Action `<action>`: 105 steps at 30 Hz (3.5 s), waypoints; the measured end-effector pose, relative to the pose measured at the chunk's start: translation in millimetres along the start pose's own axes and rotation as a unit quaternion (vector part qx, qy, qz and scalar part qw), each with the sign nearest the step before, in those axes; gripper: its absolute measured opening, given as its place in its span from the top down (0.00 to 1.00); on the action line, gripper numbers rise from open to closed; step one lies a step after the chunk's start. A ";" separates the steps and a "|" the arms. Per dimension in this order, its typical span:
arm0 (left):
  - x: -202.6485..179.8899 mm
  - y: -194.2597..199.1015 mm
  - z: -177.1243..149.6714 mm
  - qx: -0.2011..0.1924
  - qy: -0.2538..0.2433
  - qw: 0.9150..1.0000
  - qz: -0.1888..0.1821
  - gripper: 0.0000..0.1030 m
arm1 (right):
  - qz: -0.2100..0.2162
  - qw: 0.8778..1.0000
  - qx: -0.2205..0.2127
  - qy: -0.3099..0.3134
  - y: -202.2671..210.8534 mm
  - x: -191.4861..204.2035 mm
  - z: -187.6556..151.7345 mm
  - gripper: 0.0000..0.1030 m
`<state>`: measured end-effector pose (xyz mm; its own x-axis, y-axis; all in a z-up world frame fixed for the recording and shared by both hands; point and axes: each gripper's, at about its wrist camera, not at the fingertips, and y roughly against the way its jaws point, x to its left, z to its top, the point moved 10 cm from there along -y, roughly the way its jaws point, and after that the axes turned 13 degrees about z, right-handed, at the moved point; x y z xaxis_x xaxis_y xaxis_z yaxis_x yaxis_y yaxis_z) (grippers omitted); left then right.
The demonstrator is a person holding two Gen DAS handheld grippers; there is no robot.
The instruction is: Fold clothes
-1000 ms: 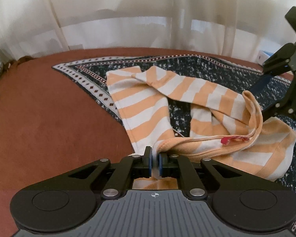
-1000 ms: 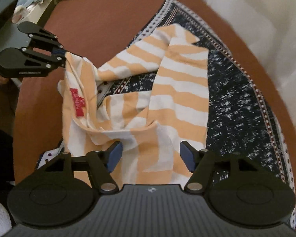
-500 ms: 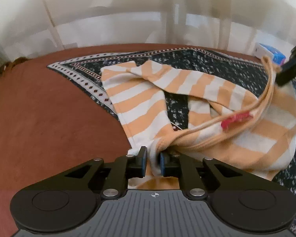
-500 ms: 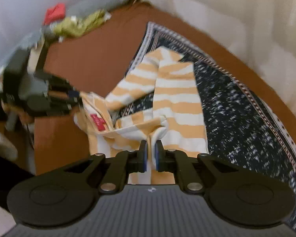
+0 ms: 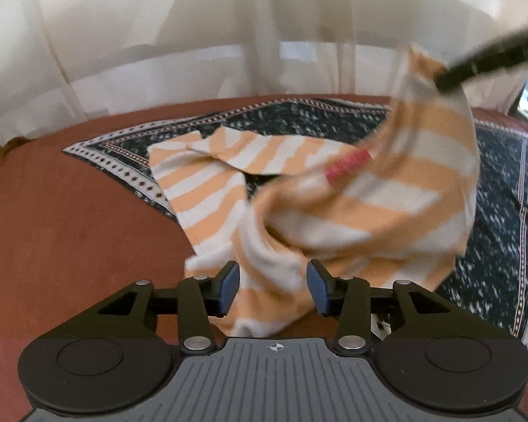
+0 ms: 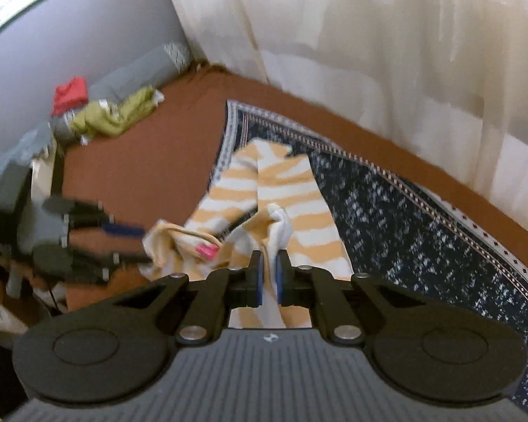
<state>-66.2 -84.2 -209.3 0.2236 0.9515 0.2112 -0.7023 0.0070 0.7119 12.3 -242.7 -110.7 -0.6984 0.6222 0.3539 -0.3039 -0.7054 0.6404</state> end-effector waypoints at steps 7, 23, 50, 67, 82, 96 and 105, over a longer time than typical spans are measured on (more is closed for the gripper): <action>-9.7 -15.7 7.9 -0.003 0.021 0.999 0.024 0.41 | 0.002 1.000 -0.017 0.004 10.2 6.9 7.1 0.92; -44.8 -37.1 15.6 -0.008 -0.053 0.998 0.026 0.34 | -0.015 0.999 -0.045 -0.018 29.3 6.0 4.4 0.92; 100.1 177.7 189.5 -0.245 0.129 0.958 0.077 0.96 | -0.063 0.967 -0.244 0.030 167.5 54.5 69.5 0.93; 68.1 404.4 239.7 -0.430 0.088 0.894 0.091 0.95 | -0.047 0.893 -0.415 0.167 363.1 183.5 120.9 0.94; 50.8 298.1 204.1 -0.294 0.065 0.953 0.023 0.94 | -0.067 0.946 -0.314 0.039 286.6 116.9 26.7 0.94; 24.7 -165.1 188.7 -0.001 0.053 0.999 0.011 0.94 | -0.169 0.959 -0.143 -0.179 39.0 -150.9 6.0 0.94; 44.6 -221.3 183.5 0.032 0.060 0.998 0.002 0.26 | -0.224 0.936 -0.074 -0.262 -28.8 -223.8 -36.2 0.85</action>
<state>223.2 -99.8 -234.5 0.1364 0.9814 0.1350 -0.6581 -0.0121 0.7528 153.8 -373.9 -233.0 -0.0781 0.9203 0.3833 -0.6042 -0.3495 0.7161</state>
